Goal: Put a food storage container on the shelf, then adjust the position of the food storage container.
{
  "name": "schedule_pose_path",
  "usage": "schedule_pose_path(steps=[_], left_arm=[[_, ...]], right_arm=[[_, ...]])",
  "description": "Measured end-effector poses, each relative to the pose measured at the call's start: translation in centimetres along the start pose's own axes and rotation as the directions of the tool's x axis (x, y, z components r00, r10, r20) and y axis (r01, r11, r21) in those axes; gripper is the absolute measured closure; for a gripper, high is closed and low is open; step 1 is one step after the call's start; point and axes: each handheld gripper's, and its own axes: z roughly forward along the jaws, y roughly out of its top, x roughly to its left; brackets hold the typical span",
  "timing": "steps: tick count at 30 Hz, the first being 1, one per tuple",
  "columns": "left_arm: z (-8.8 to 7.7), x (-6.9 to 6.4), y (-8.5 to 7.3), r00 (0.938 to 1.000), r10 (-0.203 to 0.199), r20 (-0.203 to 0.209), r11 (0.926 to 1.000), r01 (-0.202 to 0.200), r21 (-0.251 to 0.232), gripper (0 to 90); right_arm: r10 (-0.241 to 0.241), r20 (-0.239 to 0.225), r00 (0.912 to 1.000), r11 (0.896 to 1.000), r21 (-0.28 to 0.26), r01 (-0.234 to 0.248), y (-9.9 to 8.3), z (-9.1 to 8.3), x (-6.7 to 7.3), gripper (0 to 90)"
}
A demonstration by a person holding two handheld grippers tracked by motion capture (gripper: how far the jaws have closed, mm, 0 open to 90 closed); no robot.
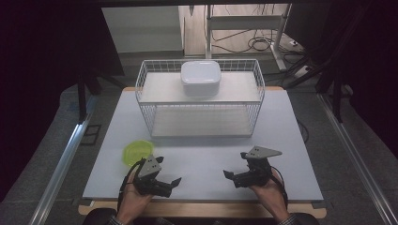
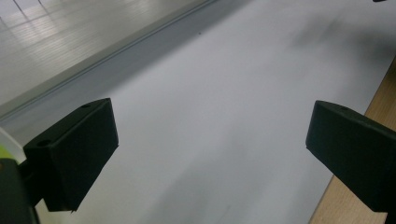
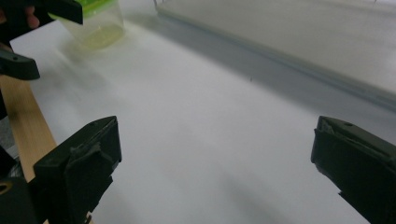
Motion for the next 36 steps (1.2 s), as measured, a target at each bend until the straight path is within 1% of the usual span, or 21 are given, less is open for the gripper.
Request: schedule_pose_path(steps=[2, 6, 8, 9, 10, 11, 13, 16, 17, 18, 19, 21, 23, 25, 28, 32, 36], left_arm=[[0.1, 0.0, 0.1, 1.0, -0.005, 0.005, 0.9999, 0.005, 0.009, 1.9], [0.1, 0.3, 0.3, 0.9997, -0.022, 0.013, 0.9996, 0.022, 0.018, 1.8], [0.0, 0.6, 0.4, 0.9996, -0.026, 0.005, 0.9994, 0.026, 0.023, 1.2], [-0.1, 0.9, 0.4, 0.9993, -0.035, 0.012, 0.9993, 0.035, 0.012, 1.1], [-0.2, 1.2, 0.5, 0.9989, -0.045, 0.014, 0.9989, 0.045, 0.011, 1.3], [-0.3, 1.3, 0.6, 0.9987, -0.051, 0.01, 0.9986, 0.051, 0.011, 2.0], [-0.7, 1.8, 0.8, 0.9984, -0.052, -0.022, 0.9986, 0.052, 0.006, 5.4], [-1.4, 2.7, 1.0, 0.9971, -0.055, -0.053, 0.9985, 0.055, -0.005, 16.4], [-1.6, 3.1, 1.0, 0.9965, -0.067, -0.049, 0.9977, 0.067, -0.007, 22.4], [-1.8, 3.5, 0.9, 0.9959, -0.079, -0.045, 0.9969, 0.079, -0.009, 26.4], [-2.0, 3.9, 0.9, 0.9945, -0.094, -0.045, 0.9955, 0.094, -0.014, 30.3], [-2.5, 4.7, 0.9, 0.9913, -0.123, -0.048, 0.9922, 0.121, -0.027, 41.2], [-2.8, 5.2, 0.9, 0.9889, -0.132, -0.068, 0.9908, 0.13, -0.036, 49.4], [-3.2, 5.7, 1.0, 0.9868, -0.135, -0.09, 0.9904, 0.131, -0.042, 60.3], [-3.7, 6.5, 0.9, 0.981, -0.156, -0.115, 0.9873, 0.152, -0.047, 72.7], [-4.4, 7.4, 0.6, 0.9723, -0.187, -0.14, 0.982, 0.181, -0.056, 84.5], [-5.1, 8.4, 0.2, 0.9615, -0.213, -0.174, 0.9766, 0.204, -0.069, 89.4]], right_arm=[[0.005, -0.002, 1.0, 1.0, 0.009, -0.005, -0.3, 0.0, -0.1, 1.8], [0.01, 0.001, 0.9999, 1.0, -0.001, -0.01, -0.3, -0.1, -0.2, 2.1], [0.013, 0.001, 0.9999, 1.0, 0.001, -0.013, -0.4, 0.0, -0.3, 2.2], [0.013, 0.001, 0.9999, 1.0, 0.003, -0.013, -0.4, 0.1, -0.3, 2.3], [0.016, 0.001, 0.9999, 1.0, 0.009, -0.016, -0.4, 0.1, -0.2, 2.3], [0.01, 0.003, 0.9999, 1.0, 0.011, -0.01, -0.5, 0.2, -0.2, 2.4], [0.009, 0.002, 1.0, 1.0, 0.016, -0.009, -0.5, 0.3, -0.1, 2.5], [0.004, 0.001, 1.0, 1.0, 0.021, -0.004, -0.5, 0.5, -0.1, 2.7], [0.005, 0.0, 1.0, 1.0, 0.024, -0.005, -0.5, 0.5, 0.0, 2.8], [0.005, -0.001, 1.0, 1.0, 0.027, -0.005, -0.5, 0.6, 0.0, 2.9], [0.002, 0.0, 1.0, 1.0, 0.029, -0.002, -0.5, 0.6, 0.0, 3.0], [0.001, 0.0, 1.0, 0.999, 0.035, -0.001, -0.6, 0.7, 0.0, 3.3], [-0.002, 0.0, 1.0, 0.999, 0.04, 0.002, -0.6, 0.8, 0.0, 3.4], [-0.004, -0.005, 1.0, 0.999, 0.039, 0.004, -0.6, 0.9, 0.0, 3.6], [-0.006, -0.004, 1.0, 0.999, 0.043, 0.006, -0.6, 1.0, 0.1, 3.8], [-0.004, -0.002, 1.0, 0.999, 0.044, 0.004, -0.6, 1.1, 0.0, 4.1], [-0.005, -0.008, 1.0, 0.998, 0.055, 0.006, -0.6, 1.3, 0.2, 4.6]])
